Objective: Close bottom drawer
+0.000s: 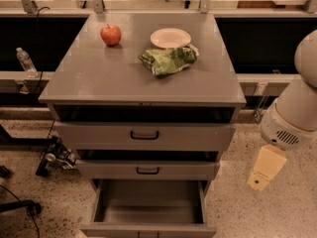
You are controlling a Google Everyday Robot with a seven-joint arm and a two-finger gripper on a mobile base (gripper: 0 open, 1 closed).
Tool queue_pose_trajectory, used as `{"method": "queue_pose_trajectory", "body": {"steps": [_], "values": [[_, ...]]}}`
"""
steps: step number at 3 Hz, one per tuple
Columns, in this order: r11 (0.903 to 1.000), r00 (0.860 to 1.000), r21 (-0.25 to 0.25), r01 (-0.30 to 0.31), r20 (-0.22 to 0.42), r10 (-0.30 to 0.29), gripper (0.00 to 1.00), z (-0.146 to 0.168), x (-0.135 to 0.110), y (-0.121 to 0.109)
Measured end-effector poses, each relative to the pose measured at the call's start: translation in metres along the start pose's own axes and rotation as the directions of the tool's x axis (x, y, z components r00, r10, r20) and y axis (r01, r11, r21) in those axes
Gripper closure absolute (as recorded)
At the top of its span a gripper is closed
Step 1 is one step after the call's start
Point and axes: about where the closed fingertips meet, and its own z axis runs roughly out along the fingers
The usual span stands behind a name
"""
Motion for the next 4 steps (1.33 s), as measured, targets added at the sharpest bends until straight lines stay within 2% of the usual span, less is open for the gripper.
{"method": "queue_pose_trajectory", "body": {"steps": [2, 3, 4], "values": [[0.9997, 1.0, -0.017, -0.02, 0.005, 0.02, 0.0, 0.007, 0.001, 0.0], [0.9961, 0.998, -0.066, -0.059, 0.008, 0.06, 0.0, 0.034, 0.001, 0.005], [0.9735, 0.989, -0.174, -0.149, -0.009, 0.149, 0.0, 0.105, -0.007, 0.022]]}}
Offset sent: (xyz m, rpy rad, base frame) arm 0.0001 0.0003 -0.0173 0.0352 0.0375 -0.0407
